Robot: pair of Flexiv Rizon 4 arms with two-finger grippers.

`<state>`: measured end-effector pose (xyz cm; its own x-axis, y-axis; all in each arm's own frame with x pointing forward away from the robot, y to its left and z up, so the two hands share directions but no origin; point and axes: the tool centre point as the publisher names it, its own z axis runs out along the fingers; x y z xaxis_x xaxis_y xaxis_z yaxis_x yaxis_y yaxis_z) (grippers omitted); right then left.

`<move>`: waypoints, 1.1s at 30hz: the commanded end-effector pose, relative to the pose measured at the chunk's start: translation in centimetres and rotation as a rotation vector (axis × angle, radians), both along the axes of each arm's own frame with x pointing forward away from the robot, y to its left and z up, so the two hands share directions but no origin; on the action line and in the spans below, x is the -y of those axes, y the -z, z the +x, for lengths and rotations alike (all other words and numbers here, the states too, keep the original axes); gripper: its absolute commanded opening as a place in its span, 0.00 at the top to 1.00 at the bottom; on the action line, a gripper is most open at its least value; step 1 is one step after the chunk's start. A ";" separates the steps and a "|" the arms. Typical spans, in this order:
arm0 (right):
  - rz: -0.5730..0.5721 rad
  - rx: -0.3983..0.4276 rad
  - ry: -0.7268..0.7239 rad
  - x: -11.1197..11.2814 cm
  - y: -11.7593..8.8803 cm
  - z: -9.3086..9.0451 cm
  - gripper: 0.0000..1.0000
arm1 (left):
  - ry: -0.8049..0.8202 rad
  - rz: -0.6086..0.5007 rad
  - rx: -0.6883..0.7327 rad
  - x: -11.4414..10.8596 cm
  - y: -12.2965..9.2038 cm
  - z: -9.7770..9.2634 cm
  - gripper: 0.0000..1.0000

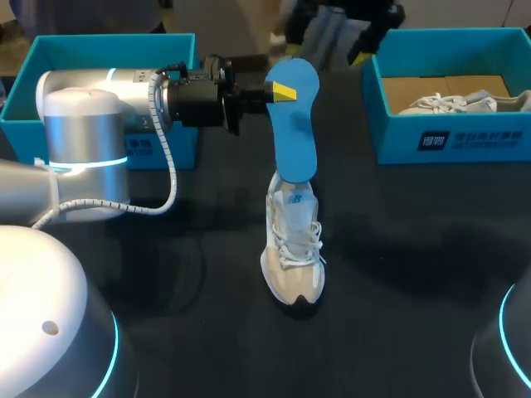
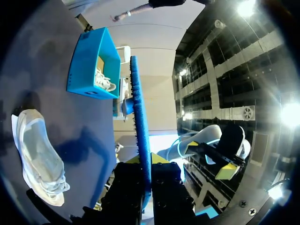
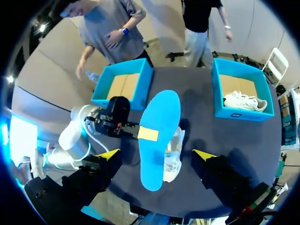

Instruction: Take the shoe out of the shoebox, open the shoe tongue, remove and reinsert the insole, then place the shoe into the shoebox

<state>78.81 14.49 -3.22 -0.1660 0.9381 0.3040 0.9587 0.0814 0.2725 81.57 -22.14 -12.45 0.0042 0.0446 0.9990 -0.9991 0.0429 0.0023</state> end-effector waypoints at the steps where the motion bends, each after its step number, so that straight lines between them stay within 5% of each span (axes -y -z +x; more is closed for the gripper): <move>1: 0.333 -0.036 -0.094 1.3 0.6 0.0 0.00 | 0.000 0.002 0.000 0.0 0.0 0.0 1.00; 33: 0.897 -0.071 -0.125 5.1 6.6 1.6 0.00 | 0.000 0.002 0.000 0.0 0.0 0.0 1.00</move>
<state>80.57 9.66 -9.03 -0.1625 0.6169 0.7701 0.9749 -0.0200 0.2218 81.57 -22.13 -12.45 0.0042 0.0447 0.9990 -0.9991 0.0428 0.0023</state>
